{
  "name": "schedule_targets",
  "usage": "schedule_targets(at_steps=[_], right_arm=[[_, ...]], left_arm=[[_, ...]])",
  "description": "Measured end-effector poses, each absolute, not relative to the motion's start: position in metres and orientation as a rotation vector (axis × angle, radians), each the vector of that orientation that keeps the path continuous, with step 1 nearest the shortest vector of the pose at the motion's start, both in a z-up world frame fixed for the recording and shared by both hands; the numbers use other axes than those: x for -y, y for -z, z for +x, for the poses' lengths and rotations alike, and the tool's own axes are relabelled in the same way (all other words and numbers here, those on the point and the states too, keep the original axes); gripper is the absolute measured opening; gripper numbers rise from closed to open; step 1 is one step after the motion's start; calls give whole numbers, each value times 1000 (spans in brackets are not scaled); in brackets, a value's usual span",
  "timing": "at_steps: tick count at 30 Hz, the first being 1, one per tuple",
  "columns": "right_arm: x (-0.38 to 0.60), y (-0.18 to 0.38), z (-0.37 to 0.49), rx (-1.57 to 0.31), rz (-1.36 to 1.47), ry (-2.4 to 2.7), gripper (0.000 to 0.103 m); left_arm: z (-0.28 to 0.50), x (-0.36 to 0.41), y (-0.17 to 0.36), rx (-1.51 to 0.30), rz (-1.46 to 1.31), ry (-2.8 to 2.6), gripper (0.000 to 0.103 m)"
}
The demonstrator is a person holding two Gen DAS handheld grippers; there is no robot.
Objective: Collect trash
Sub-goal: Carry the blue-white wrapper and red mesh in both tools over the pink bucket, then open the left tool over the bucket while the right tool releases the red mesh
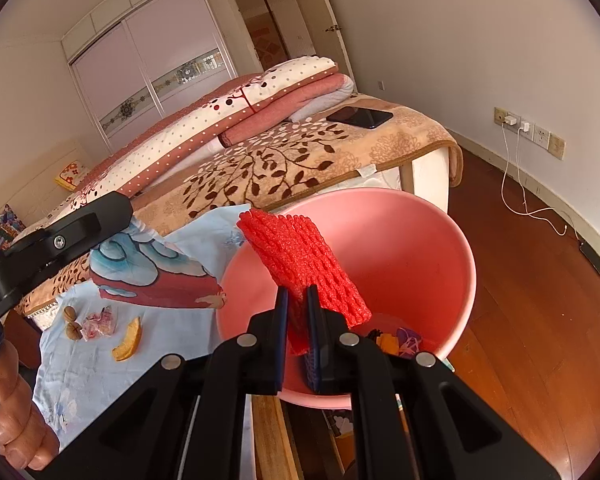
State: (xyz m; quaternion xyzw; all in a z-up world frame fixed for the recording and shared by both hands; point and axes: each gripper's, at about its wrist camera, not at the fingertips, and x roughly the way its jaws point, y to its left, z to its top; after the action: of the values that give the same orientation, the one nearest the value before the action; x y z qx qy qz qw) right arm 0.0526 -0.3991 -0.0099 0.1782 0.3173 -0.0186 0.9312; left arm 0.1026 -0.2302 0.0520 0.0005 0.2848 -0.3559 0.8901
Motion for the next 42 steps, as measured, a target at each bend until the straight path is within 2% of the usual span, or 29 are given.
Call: schedule_targets(at_steps=[18,19,20,21,22,25,28,29,42], right_arm=[[416,25,53,-662,399,74,9],[416,25,53,-663,400,77,9],[416,25,53,-664,401,79,9],[416,26,53,-666,402,80,10],[416,26,53,-667,404,82,12],[417,27,53,-671,405,91,15],[417,25,51,-662,409,96,35],[416,24,51,-659,407,95,37],[388,11,42,-635,361,43,39]], left_arm=[[117,257,-22,-701,10,732,5],[117,257,-22,-704,11,736,16],[118,257,-21,-709,6,740,31],[118,256,-21,-711,1,740,37],[117,255,-21,-710,-8,740,39],[117,254,-21,-720,-8,742,39],[115,251,-21,-720,-12,743,38],[115,250,-22,-721,-14,743,39],[102,221,-28,-679,-36,683,39]])
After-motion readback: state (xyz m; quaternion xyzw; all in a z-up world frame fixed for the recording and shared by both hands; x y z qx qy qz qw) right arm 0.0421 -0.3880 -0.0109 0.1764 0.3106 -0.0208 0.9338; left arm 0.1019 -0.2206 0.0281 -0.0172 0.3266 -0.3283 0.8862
